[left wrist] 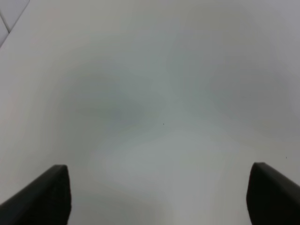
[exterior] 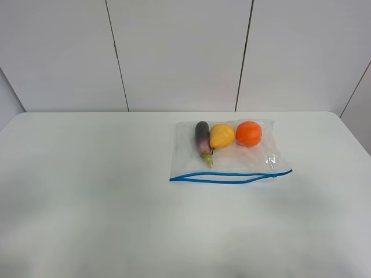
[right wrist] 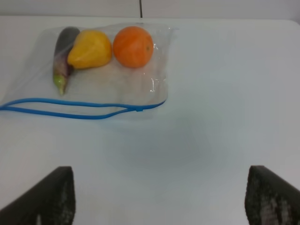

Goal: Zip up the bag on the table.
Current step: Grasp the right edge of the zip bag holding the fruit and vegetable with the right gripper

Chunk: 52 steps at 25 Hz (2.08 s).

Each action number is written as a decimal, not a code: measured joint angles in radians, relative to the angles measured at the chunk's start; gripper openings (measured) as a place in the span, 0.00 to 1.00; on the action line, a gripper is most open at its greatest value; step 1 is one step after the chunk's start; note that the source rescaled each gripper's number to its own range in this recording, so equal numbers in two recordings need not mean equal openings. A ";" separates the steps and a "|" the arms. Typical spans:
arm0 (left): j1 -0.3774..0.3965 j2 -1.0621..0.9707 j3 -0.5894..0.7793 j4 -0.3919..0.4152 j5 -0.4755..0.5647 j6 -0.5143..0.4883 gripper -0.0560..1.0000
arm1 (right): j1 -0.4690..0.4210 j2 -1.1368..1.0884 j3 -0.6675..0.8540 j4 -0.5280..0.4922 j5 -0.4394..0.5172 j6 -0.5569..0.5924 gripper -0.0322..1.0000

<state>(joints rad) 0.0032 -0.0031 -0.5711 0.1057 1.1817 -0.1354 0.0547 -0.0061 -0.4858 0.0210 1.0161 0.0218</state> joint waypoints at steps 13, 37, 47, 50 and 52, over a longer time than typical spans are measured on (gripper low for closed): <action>0.000 0.000 0.000 0.000 0.000 0.000 1.00 | 0.000 0.000 0.000 0.000 0.000 0.000 0.83; 0.000 0.000 0.000 -0.001 0.000 0.001 1.00 | 0.000 0.000 0.000 -0.001 0.000 0.000 0.83; 0.000 0.000 0.000 -0.002 0.000 0.001 1.00 | 0.000 0.000 -0.008 -0.001 -0.004 0.000 0.83; 0.000 0.000 0.000 -0.003 0.000 0.001 1.00 | 0.000 0.000 -0.025 0.000 -0.031 0.000 0.83; 0.000 0.000 0.000 -0.003 0.000 0.001 1.00 | 0.000 0.000 -0.028 0.001 -0.055 0.000 0.83</action>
<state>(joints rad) 0.0032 -0.0031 -0.5711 0.1025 1.1817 -0.1344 0.0547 -0.0061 -0.5141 0.0216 0.9611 0.0218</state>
